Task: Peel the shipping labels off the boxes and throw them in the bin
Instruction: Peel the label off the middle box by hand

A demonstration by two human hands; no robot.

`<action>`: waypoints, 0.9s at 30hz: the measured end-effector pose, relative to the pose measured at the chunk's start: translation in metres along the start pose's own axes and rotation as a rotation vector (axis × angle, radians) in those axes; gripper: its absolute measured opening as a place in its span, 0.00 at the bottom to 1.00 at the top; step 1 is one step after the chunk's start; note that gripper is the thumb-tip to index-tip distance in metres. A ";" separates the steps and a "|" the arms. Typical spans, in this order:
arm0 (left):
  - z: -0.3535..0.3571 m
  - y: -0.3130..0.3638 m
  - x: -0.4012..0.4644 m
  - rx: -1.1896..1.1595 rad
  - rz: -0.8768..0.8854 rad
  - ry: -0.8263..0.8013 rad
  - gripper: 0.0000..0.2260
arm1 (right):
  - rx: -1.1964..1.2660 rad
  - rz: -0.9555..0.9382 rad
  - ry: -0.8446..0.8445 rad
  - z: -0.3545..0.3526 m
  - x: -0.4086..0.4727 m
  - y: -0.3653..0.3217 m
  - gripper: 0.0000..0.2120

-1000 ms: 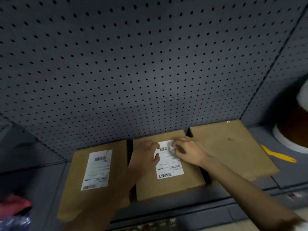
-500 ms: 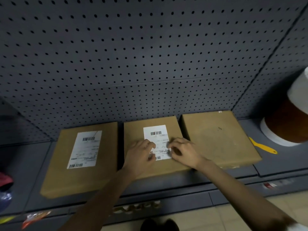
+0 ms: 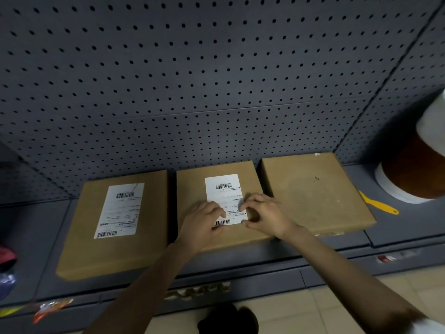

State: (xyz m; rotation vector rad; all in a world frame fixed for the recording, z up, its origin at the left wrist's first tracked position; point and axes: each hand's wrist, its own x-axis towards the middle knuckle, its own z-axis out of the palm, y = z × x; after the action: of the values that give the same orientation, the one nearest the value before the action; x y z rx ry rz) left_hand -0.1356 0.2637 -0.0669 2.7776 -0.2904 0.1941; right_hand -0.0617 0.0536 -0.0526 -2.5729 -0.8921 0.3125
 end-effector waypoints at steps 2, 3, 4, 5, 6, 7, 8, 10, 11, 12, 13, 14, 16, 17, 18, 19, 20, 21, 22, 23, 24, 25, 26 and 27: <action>-0.001 0.000 0.002 -0.013 0.015 -0.006 0.15 | 0.005 0.019 -0.005 0.000 0.001 -0.003 0.19; -0.002 0.000 0.004 -0.013 0.029 -0.014 0.15 | 0.004 0.028 -0.008 0.000 0.000 -0.003 0.19; -0.001 0.000 0.006 -0.011 0.041 -0.024 0.15 | 0.004 0.037 -0.012 0.000 0.000 -0.004 0.19; -0.001 0.001 0.008 -0.014 0.051 -0.032 0.15 | 0.007 0.046 -0.014 0.000 -0.001 -0.004 0.20; 0.000 0.002 0.012 -0.022 0.062 -0.044 0.15 | 0.012 0.053 -0.016 -0.001 -0.001 -0.004 0.20; 0.000 0.004 0.015 -0.029 0.076 -0.064 0.14 | 0.013 0.058 -0.020 -0.002 -0.001 -0.004 0.20; 0.001 0.007 0.018 -0.028 0.096 -0.085 0.14 | 0.011 0.063 -0.026 -0.002 -0.002 -0.005 0.21; 0.003 0.013 0.025 -0.016 0.131 -0.133 0.14 | 0.012 0.077 -0.034 -0.004 -0.003 -0.006 0.21; 0.003 0.014 0.029 -0.017 0.142 -0.158 0.14 | 0.011 0.085 -0.037 -0.004 -0.003 -0.007 0.21; 0.003 0.014 0.033 -0.025 0.149 -0.176 0.14 | 0.006 0.093 -0.039 -0.005 -0.004 -0.008 0.21; 0.002 0.014 0.037 -0.036 0.155 -0.188 0.14 | -0.002 0.103 -0.040 -0.006 -0.005 -0.009 0.21; 0.002 0.013 0.039 -0.047 0.161 -0.199 0.13 | -0.010 0.113 -0.038 -0.006 -0.005 -0.009 0.21; 0.000 0.009 0.042 -0.070 0.170 -0.221 0.12 | -0.014 0.135 -0.036 -0.006 -0.006 -0.010 0.21; -0.001 0.007 0.042 -0.082 0.172 -0.233 0.12 | -0.011 0.147 -0.034 -0.006 -0.006 -0.010 0.21; -0.002 0.006 0.042 -0.089 0.176 -0.239 0.12 | -0.007 0.157 -0.032 -0.005 -0.006 -0.010 0.21; -0.002 0.004 0.043 -0.093 0.180 -0.243 0.11 | -0.006 0.166 -0.028 -0.004 -0.005 -0.011 0.21; -0.002 0.004 0.043 -0.096 0.185 -0.243 0.11 | -0.007 0.175 -0.026 -0.002 -0.005 -0.011 0.21; -0.002 0.003 0.044 -0.096 0.191 -0.241 0.11 | -0.008 0.182 -0.025 -0.002 -0.004 -0.011 0.21; -0.002 0.003 0.044 -0.095 0.201 -0.237 0.11 | -0.009 0.187 -0.025 -0.001 -0.003 -0.012 0.20; -0.001 0.003 0.043 -0.093 0.209 -0.237 0.10 | -0.008 0.191 -0.024 -0.001 -0.003 -0.012 0.20; -0.001 0.003 0.043 -0.092 0.217 -0.235 0.09 | -0.008 0.198 -0.024 0.000 -0.003 -0.013 0.20; 0.000 0.002 0.042 -0.090 0.223 -0.225 0.08 | -0.006 0.205 -0.024 -0.001 -0.003 -0.014 0.20; 0.000 0.001 0.042 -0.092 0.224 -0.208 0.07 | -0.003 0.212 -0.027 -0.001 -0.003 -0.015 0.19; 0.000 0.000 0.043 -0.106 0.215 -0.186 0.07 | -0.004 0.217 -0.032 -0.001 -0.003 -0.016 0.19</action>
State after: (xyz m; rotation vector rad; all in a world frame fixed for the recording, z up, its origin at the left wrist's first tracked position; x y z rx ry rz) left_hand -0.0934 0.2556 -0.0599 2.6589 -0.6280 -0.0290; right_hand -0.0722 0.0625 -0.0443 -2.6790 -0.6244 0.4143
